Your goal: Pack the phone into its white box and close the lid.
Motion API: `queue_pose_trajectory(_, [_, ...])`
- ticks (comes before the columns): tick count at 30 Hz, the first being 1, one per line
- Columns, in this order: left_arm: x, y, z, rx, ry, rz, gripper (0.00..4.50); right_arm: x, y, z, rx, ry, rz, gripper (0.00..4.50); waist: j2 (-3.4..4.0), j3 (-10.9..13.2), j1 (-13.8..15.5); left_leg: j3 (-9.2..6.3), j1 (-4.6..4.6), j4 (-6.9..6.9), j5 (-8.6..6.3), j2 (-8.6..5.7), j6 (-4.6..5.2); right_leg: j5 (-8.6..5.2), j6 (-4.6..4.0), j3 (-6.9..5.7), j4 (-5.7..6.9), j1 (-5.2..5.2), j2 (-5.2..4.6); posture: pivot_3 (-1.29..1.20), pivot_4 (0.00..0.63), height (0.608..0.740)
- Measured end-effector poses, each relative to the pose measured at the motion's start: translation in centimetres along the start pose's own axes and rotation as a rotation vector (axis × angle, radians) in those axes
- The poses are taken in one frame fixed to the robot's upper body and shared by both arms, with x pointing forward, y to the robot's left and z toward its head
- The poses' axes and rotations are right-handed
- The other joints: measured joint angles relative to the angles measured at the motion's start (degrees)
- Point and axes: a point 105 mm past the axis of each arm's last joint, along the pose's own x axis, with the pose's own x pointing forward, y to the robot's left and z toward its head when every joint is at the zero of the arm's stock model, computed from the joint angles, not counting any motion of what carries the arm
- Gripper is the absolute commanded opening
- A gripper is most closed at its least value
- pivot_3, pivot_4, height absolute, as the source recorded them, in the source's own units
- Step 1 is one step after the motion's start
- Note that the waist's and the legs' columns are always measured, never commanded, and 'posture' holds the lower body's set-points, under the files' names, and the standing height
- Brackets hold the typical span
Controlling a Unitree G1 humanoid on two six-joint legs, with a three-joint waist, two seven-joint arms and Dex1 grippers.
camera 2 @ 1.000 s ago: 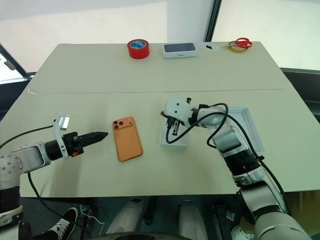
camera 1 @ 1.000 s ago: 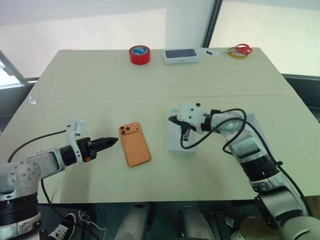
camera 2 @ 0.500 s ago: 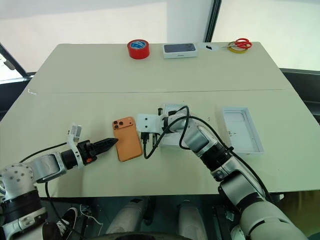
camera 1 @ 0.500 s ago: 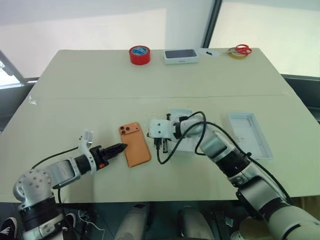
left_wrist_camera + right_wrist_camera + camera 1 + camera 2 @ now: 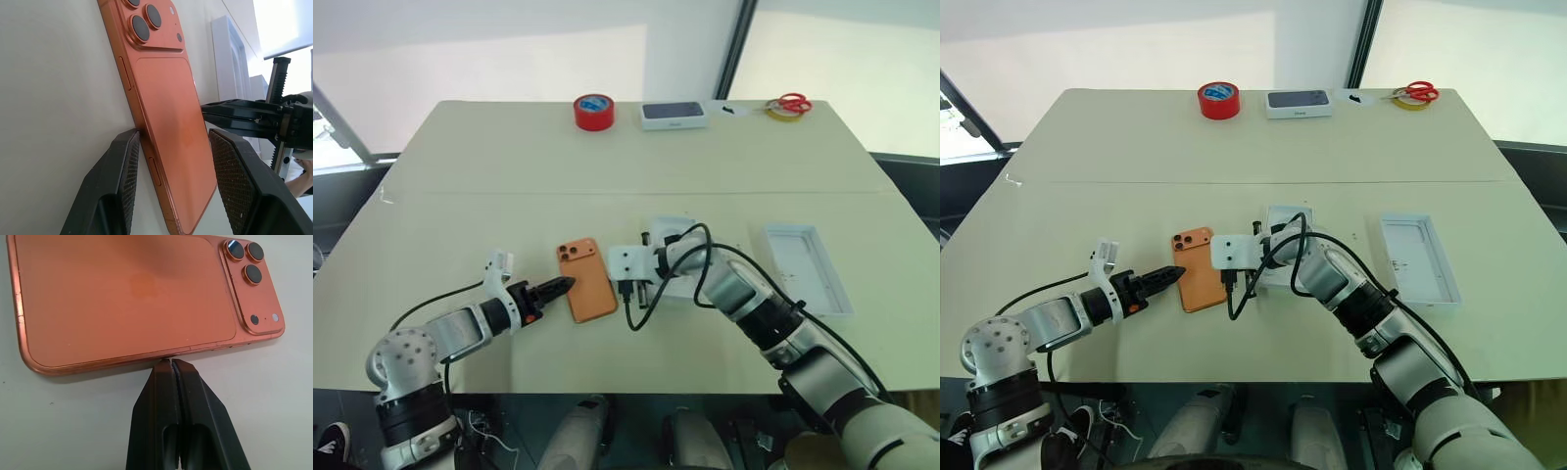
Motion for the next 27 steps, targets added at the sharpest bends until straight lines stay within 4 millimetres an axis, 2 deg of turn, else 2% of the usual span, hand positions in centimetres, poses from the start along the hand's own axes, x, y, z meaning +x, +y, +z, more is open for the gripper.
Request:
queue_pose_trajectory(8, [1.5, -0.7, 0.6, 0.080, 0.044, 0.062, 2.38, -0.4, -0.3, -0.7, 0.032, 0.018, -0.018, 0.05, -0.01, -0.07, 0.37, -0.01, 0.01, 0.00, 0.00, -0.04, 0.00, 0.00, 0.00, -0.02, 0.00, 0.02, -0.03, 0.00, 0.150, 0.740])
queue_pose_trajectory(15, [3.1, -2.0, 0.4, 0.103, 0.061, 0.080, 2.38, -0.1, -0.2, -0.1, 0.033, -0.002, -0.012, 0.05, -0.02, -0.08, 0.28, -0.01, -0.01, 0.00, -0.01, -0.04, 0.01, 0.00, 0.02, -0.03, -0.05, 0.01, -0.02, 0.00, 0.150, 0.740])
queue_pose_trajectory(24, [2.6, -1.3, 0.8, 0.055, 0.055, 0.039, 2.38, 0.0, -0.1, 0.1, 0.026, -0.010, -0.012, 0.05, -0.04, -0.06, -0.06, -0.01, -0.02, -0.02, -0.01, -0.03, 0.01, -0.01, 0.01, -0.03, -0.05, -0.01, -0.01, 0.00, 0.150, 0.740])
queue_pose_trajectory(27, [2.3, -0.9, 0.9, 0.043, 0.050, 0.031, 1.50, 0.0, -0.1, 0.0, 0.026, -0.010, -0.012, 0.00, -0.04, -0.06, -0.26, -0.02, -0.02, -0.05, -0.01, -0.02, 0.00, -0.01, 0.01, -0.03, -0.05, -0.03, 0.00, 0.00, 0.150, 0.740])
